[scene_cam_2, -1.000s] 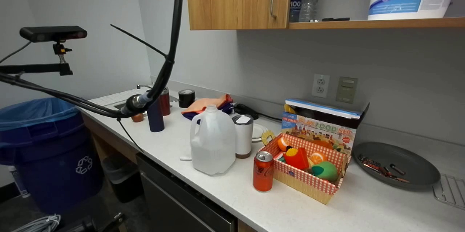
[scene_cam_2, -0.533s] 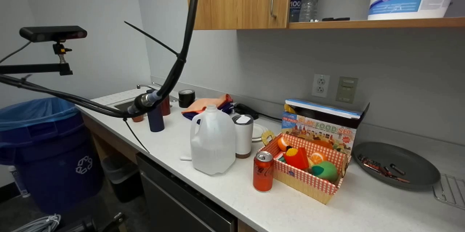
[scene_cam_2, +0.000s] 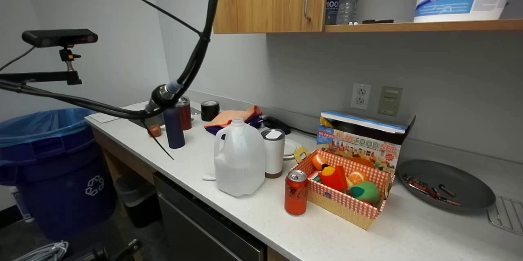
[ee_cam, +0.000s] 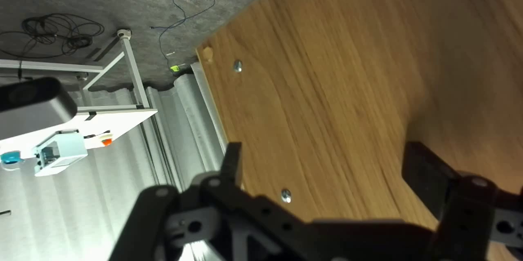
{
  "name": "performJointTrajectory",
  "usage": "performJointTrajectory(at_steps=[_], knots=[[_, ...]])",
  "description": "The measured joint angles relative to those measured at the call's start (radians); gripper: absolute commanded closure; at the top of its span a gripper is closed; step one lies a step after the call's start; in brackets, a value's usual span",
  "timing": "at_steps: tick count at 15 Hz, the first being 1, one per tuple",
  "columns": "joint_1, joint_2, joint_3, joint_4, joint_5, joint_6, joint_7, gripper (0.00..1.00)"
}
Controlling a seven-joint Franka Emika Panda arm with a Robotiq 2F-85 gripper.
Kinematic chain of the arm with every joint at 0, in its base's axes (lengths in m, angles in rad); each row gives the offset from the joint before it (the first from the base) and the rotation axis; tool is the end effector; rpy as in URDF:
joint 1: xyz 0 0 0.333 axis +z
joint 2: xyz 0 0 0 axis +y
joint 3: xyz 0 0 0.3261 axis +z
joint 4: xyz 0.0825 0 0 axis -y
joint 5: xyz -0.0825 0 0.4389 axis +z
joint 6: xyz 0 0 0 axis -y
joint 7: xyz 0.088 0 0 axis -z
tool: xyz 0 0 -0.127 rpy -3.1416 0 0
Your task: Open the top right cabinet door
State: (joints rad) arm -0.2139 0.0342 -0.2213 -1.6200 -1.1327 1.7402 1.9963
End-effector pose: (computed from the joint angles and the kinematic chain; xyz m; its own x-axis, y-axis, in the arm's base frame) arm 0.5406 -0.3588 0.6474 -0.4950 -0.2587 0.8295 -0.8302 0.4226 -0.3637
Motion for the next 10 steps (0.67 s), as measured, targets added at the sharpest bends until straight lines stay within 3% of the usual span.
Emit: performJointTrajectory(at_steps=[4,10], knots=[[-0.007,-0.058,-0.006,0.028,0.022,-0.002,-0.170,0.00],[-0.016,-0.153,-0.020,0.063,0.147,-0.024,-0.472,0.00]])
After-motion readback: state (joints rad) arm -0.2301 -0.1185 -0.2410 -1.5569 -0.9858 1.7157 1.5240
